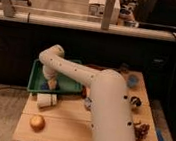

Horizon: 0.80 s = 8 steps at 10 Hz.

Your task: Wipe tray with sponge

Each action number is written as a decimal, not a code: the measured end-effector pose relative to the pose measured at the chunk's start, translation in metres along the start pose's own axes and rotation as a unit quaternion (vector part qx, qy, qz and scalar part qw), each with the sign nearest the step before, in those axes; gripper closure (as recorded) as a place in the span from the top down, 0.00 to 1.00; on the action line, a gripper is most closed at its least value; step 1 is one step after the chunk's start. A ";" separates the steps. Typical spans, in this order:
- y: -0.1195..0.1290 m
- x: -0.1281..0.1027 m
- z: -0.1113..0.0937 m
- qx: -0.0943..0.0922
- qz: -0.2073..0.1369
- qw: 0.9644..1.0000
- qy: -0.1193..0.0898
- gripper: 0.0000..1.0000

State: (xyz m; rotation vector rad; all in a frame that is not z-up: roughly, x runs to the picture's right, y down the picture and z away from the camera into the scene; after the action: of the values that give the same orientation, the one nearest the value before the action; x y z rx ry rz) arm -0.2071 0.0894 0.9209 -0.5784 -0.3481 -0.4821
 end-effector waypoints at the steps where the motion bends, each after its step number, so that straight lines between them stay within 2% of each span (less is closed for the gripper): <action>1: 0.002 0.002 0.004 -0.003 0.005 1.000 0.000 0.67; 3: 0.004 0.006 0.007 -0.004 0.014 1.000 0.001 0.43; 4: 0.004 0.007 0.007 -0.003 0.016 1.000 0.001 0.35; 6: 0.003 0.011 0.001 0.003 0.021 1.000 0.006 0.10; 7: 0.003 0.015 -0.003 0.005 0.024 1.000 0.010 0.02; 8: 0.003 0.019 -0.007 0.007 0.029 0.999 0.015 0.00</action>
State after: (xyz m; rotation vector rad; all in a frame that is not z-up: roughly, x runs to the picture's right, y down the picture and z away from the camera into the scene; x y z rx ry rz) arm -0.1883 0.0815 0.9228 -0.5661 -0.3046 -0.4324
